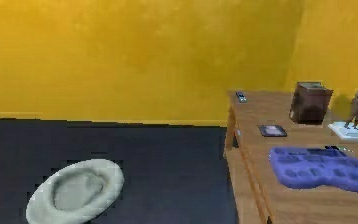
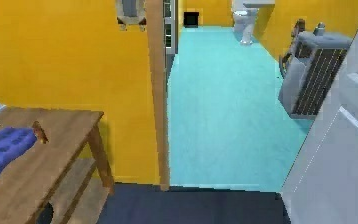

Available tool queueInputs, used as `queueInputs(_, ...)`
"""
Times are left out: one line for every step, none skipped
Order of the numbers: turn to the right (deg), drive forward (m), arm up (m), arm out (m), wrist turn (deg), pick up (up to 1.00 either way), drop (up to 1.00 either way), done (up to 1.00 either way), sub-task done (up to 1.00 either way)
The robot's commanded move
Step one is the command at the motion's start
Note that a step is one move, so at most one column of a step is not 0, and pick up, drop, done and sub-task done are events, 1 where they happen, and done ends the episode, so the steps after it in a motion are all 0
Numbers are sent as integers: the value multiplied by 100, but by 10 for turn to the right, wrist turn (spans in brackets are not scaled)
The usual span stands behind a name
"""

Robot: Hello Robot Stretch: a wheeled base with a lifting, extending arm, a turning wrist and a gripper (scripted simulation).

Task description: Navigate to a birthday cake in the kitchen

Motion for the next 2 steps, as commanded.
queueInputs(0, 50, 0, 0, 0, 0, 0, 0, 0)
queueInputs(-90, 0, 0, 0, 0, 0, 0, 0, 0)
